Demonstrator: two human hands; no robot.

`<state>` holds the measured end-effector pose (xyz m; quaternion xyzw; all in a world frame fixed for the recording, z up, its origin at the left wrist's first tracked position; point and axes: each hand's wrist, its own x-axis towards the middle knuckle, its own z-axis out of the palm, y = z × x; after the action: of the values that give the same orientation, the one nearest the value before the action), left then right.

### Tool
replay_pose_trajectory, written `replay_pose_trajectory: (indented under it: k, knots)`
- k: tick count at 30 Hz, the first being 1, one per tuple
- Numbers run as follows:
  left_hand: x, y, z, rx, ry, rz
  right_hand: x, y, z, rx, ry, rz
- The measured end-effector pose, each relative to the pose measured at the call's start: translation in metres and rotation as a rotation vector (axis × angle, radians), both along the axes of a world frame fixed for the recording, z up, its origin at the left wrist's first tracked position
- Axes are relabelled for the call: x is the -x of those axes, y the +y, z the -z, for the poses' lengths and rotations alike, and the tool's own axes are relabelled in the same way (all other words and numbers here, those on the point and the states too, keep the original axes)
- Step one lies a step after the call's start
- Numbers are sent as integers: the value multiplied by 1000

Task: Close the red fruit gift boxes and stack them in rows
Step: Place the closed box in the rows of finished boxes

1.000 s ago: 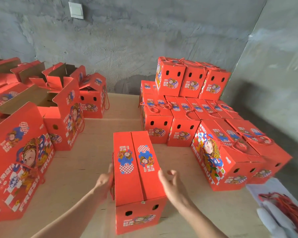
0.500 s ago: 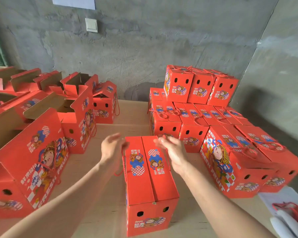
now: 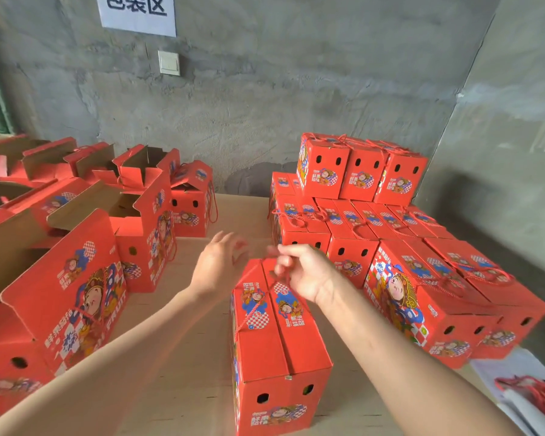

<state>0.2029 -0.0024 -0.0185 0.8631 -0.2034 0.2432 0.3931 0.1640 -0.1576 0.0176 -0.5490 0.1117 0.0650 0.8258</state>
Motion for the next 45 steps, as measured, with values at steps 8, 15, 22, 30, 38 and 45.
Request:
replay_pose_trajectory:
  k: [8,15,22,30,38,45]
  knots:
    - [17,12,59,-149,306,113,-9,11,-17,299,-192,91]
    - [7,15,36,46,170,134,-24,18,-57,411,-449,115]
    - [3,16,77,-134,366,191,-28,19,-14,482,-252,139]
    - [-4,15,92,-134,314,288,-37,26,-16,710,-47,136]
    - [-21,19,42,31,186,356,-53,29,-88,700,-110,310]
    - [-38,-13,-45,681,446,505,-102,11,-197,651,-327,432]
